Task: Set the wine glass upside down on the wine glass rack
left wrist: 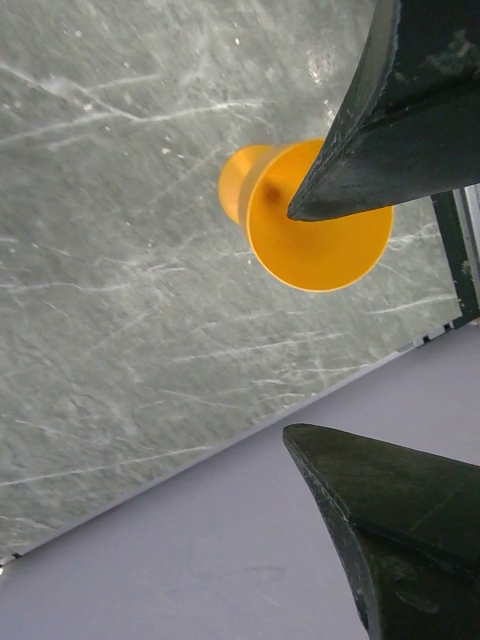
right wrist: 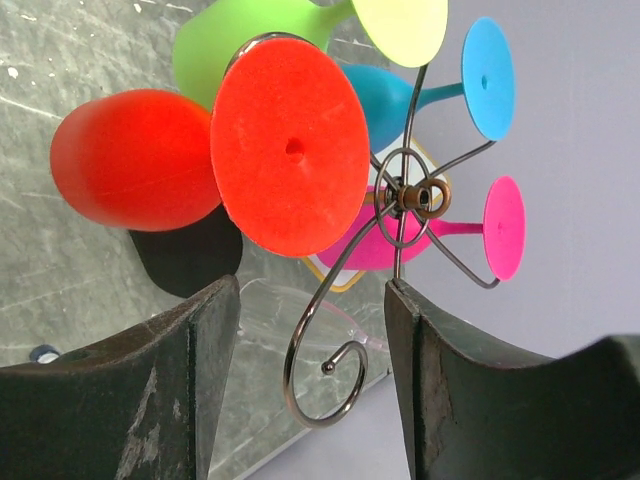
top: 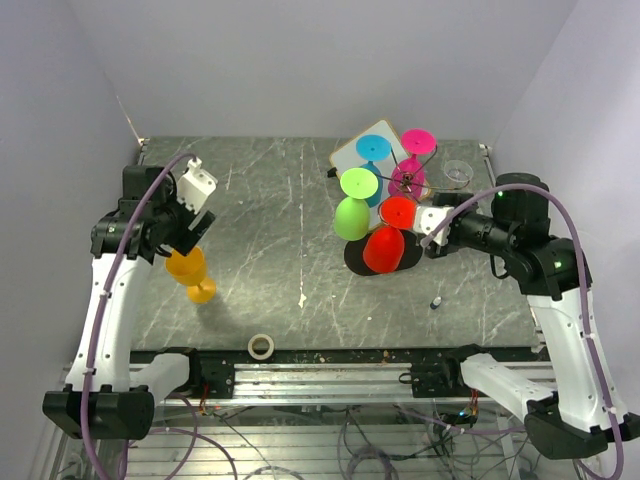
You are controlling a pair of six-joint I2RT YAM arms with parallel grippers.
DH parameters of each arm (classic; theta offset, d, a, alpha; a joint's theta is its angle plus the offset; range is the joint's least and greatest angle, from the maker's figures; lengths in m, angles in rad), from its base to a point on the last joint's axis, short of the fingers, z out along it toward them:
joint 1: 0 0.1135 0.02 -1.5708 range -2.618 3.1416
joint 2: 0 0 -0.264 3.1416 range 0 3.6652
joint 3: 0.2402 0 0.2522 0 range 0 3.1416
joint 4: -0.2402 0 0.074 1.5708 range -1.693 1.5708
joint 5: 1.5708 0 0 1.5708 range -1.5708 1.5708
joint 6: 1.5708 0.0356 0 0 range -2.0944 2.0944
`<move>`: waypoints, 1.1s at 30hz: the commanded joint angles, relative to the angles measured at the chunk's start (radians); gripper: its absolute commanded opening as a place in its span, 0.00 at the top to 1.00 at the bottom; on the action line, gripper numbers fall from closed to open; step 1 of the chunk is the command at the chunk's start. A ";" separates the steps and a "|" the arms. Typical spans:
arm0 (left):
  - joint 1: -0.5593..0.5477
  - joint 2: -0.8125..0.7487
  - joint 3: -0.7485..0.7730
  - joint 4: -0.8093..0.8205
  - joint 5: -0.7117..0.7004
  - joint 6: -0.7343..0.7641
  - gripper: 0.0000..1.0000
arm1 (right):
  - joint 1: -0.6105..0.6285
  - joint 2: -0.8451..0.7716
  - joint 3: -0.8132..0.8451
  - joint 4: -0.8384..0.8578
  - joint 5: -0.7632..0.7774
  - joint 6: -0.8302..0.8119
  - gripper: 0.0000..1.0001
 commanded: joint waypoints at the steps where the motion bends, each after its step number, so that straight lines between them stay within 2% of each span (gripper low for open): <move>1: 0.010 0.008 -0.017 -0.040 -0.114 0.032 0.07 | -0.024 -0.024 -0.014 -0.013 -0.018 0.013 0.40; 7: 0.018 0.074 -0.050 -0.085 -0.129 0.038 0.07 | -0.045 -0.038 -0.001 -0.027 -0.034 0.032 0.39; 10: 0.059 0.113 -0.061 -0.090 -0.108 0.046 0.07 | -0.049 -0.042 0.003 -0.030 -0.030 0.038 0.39; 15: 0.119 0.191 -0.057 -0.122 -0.030 0.066 0.14 | -0.052 -0.042 -0.007 -0.027 -0.023 0.040 0.39; 25: 0.175 0.271 -0.035 -0.158 0.081 0.097 0.43 | -0.052 -0.031 -0.018 -0.014 -0.011 0.044 0.39; 33: 0.179 0.318 -0.008 -0.199 0.138 0.104 0.76 | -0.057 -0.030 -0.016 -0.017 -0.013 0.043 0.40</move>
